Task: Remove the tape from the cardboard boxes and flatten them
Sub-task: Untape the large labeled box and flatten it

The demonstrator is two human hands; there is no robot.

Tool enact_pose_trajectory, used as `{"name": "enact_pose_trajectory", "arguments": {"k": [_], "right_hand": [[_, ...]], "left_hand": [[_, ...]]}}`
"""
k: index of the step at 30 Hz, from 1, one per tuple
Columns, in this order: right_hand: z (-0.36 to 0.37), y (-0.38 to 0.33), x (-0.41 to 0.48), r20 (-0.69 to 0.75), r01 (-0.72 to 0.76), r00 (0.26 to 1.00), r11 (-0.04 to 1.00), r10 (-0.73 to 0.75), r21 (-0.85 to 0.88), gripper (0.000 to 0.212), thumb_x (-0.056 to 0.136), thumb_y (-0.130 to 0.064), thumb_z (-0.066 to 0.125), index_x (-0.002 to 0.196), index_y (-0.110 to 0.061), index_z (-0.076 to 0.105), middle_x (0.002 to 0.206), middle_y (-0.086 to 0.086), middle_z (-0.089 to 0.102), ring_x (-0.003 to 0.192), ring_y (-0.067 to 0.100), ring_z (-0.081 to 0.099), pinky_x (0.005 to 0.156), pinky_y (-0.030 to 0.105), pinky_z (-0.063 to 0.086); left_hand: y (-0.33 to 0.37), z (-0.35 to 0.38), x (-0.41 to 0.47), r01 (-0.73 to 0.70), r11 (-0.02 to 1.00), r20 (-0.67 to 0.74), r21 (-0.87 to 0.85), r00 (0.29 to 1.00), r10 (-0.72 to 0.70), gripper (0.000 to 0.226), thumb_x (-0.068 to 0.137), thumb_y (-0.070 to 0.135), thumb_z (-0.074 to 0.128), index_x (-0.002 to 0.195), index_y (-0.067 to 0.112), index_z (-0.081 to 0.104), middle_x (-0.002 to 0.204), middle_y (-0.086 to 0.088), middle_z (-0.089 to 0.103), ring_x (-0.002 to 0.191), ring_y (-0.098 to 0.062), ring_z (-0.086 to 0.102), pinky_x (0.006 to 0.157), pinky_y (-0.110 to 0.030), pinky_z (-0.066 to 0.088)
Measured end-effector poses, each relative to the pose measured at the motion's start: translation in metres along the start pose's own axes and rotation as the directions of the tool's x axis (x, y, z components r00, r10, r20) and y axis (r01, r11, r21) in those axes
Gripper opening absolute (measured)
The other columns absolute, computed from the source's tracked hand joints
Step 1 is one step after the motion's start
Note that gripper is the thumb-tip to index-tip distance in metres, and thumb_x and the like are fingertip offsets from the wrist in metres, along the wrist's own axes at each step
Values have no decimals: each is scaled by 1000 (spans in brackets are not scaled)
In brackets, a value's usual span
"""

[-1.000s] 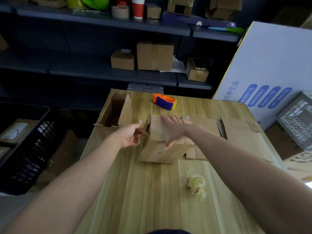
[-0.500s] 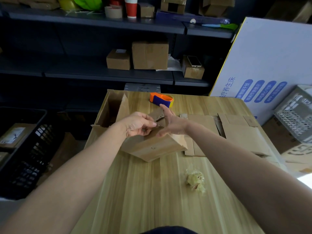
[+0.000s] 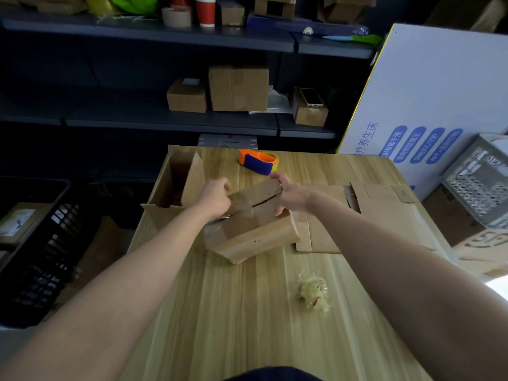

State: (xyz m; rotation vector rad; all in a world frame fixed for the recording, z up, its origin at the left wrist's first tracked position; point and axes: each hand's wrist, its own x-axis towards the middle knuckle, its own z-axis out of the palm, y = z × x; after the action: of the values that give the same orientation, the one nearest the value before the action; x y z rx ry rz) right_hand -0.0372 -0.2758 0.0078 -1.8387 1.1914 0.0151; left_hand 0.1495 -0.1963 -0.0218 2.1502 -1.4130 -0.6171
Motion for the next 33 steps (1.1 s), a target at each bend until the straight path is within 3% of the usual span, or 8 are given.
{"name": "enact_pose_trajectory", "arguments": {"k": [4,8,13,19,23,25,28,33], "right_hand": [[1,28,-4,-25,-109,994,973,107,-205,91,76,-6,70,146,-23,15,138,11,35,117,30,43,99,43,40],[24,35,4,-25,-62,998,956,57,-287,88,81,-21,69,150,-20,15,153,6,17,138,31,23,110,46,28],[37,27,16,58,94,996,802,-74,-590,112,70,-61,68,152,-20,4,159,2,1,145,25,-13,114,52,-8],[51,18,16,35,134,989,771,-144,-623,126,57,-58,80,150,-14,8,153,4,16,141,27,13,115,44,9],[52,16,12,65,127,992,752,-111,-647,132,55,-60,80,151,-16,0,154,3,9,142,29,6,115,45,7],[53,16,11,49,116,993,740,-111,-663,133,56,-59,81,151,-16,-1,154,3,9,142,30,5,116,46,7],[47,19,7,38,103,994,739,-104,-666,131,55,-57,82,151,-18,0,151,4,13,140,31,9,115,47,11],[50,15,7,56,96,995,715,-78,-693,129,59,-56,80,150,-21,-3,155,4,8,143,30,4,116,50,3]], "left_hand": [[-22,-5,2,84,994,-54,-71,995,-88,27,84,-5,52,94,20,56,115,-2,52,106,-18,51,79,-28,42],[-12,4,-2,29,996,112,-84,994,-19,9,81,14,62,85,21,58,127,-4,42,112,-23,46,99,-41,42],[-10,15,-11,-76,982,135,171,989,53,48,66,58,73,94,26,50,116,3,31,109,-17,32,94,-41,37],[2,23,-17,-92,954,102,285,993,66,19,78,37,72,75,26,57,118,-3,43,114,-29,39,96,-43,39],[7,27,-18,-178,948,78,263,983,163,18,84,19,68,68,20,59,108,-3,49,100,-22,51,89,-36,47],[8,27,-21,-190,966,-3,177,981,193,20,87,13,63,69,19,55,100,-1,51,83,-14,54,79,-29,50],[1,8,-16,-3,974,-158,-225,987,-34,14,88,12,59,78,16,52,86,-2,58,74,-12,60,66,-24,52],[-16,-19,-14,241,702,-4,-670,945,-328,7,90,1,56,91,7,53,105,-10,57,95,-23,63,76,-32,58]]}}
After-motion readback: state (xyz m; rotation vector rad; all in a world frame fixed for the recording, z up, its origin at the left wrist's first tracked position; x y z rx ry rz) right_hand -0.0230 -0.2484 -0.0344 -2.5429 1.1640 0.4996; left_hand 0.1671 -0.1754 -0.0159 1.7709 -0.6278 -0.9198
